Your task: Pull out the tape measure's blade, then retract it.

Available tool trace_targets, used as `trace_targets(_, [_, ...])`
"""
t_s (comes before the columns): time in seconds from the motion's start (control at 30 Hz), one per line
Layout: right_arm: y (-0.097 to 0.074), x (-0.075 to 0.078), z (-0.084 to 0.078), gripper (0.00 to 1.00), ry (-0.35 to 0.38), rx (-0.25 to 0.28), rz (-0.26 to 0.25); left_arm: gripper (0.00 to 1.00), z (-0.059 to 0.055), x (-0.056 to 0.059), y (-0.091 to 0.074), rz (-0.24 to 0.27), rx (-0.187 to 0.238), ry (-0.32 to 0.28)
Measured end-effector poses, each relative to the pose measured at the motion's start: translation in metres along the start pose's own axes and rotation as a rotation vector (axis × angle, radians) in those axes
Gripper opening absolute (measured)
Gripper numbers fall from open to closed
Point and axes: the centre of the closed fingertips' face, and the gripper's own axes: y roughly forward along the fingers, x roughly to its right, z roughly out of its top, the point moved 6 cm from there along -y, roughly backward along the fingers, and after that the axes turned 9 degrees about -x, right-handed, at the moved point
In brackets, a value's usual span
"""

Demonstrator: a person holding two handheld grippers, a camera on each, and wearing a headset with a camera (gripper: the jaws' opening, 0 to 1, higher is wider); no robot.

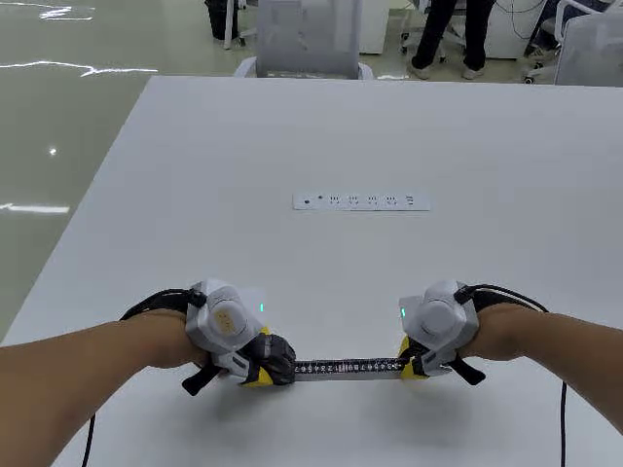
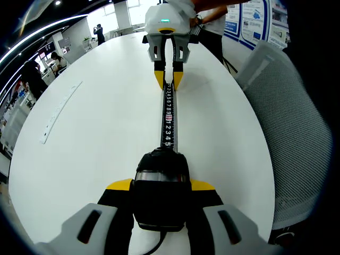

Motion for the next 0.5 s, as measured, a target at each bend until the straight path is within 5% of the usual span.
trace_targets(0.5, [-0.0027,-0.0009,-0.0076,0.13,0.015,-0.001,0.002,0.33,0.0007,-0.0004,0.0,0.0,-0.001,-0.002])
